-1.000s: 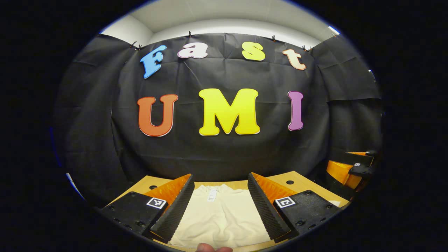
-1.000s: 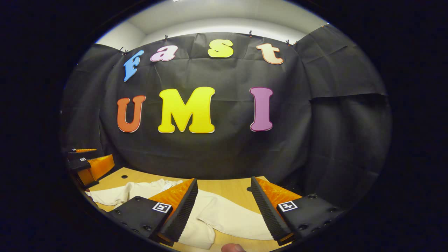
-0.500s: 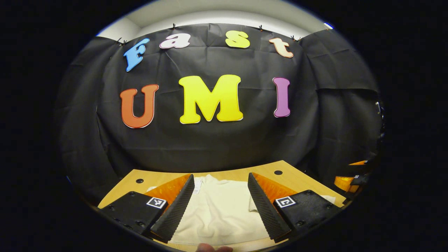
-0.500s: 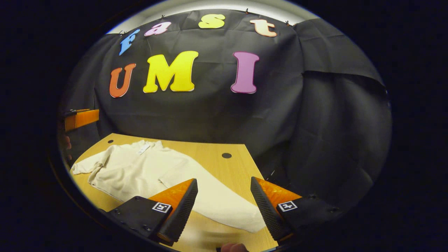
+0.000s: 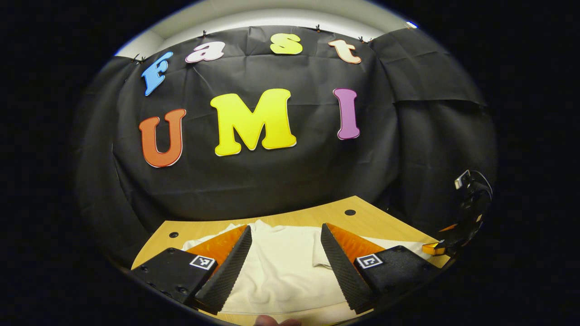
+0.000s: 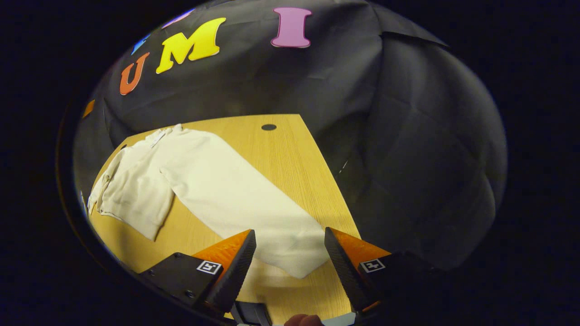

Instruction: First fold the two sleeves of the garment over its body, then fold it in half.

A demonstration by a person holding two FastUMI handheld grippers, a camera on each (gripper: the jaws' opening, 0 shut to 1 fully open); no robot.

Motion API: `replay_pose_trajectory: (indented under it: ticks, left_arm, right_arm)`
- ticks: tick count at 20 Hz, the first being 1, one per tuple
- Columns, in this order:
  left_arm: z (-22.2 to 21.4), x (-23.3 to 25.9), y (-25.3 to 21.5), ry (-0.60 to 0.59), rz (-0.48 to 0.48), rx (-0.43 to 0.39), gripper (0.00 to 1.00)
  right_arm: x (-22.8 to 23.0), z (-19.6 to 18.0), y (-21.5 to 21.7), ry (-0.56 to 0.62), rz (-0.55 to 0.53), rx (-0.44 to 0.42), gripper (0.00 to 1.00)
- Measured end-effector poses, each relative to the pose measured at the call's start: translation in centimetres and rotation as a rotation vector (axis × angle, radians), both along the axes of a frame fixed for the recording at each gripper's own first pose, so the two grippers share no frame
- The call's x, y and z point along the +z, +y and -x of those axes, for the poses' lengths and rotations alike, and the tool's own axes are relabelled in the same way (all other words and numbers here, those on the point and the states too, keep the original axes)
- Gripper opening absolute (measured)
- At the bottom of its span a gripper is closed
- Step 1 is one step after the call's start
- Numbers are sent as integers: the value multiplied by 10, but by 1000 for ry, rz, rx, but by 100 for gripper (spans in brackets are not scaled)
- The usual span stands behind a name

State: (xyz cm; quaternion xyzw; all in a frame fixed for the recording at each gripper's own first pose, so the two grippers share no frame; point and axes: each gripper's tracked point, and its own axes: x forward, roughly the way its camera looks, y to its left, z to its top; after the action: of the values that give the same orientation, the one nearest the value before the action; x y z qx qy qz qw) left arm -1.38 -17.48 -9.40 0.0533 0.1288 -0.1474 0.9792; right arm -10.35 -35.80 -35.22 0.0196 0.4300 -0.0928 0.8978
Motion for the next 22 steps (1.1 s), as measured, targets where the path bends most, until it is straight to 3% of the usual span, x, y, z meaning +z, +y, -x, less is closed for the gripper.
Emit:
replay_pose_trajectory:
  ticks: [8,12,13,15,16,17,18,19,20,21,22]
  left_arm:
    - [3,-11,1,40,-8,11,97]
    - [3,-14,-7,58,21,-10,97]
    - [3,-15,-7,60,18,-10,97]
    - [1,-15,-7,61,14,-9,97]
    - [2,-15,-6,57,12,-8,100]
    - [1,-14,-4,54,9,-7,97]
    - [0,-14,-1,52,6,-5,97]
    - [0,-14,3,51,4,0,97]
    - [0,-14,6,50,3,5,97]
    - [1,-14,10,49,3,12,97]
    - [3,-14,15,48,2,20,97]
  right_arm:
    - [-51,12,-11,103,-37,-32,95]
    - [-54,15,-8,131,-47,-1,96]
    - [-53,14,-4,129,-48,18,92]
    - [-52,10,5,121,-42,54,74]
    - [-54,11,10,117,-42,67,60]
    - [-52,10,15,117,-56,85,51]
    - [-52,11,15,124,-63,77,31]
    - [-51,8,15,132,-77,63,19]
    - [-52,7,14,129,-100,44,21]
    - [-52,6,12,134,-123,24,8]
    - [-49,5,13,130,-136,10,7]
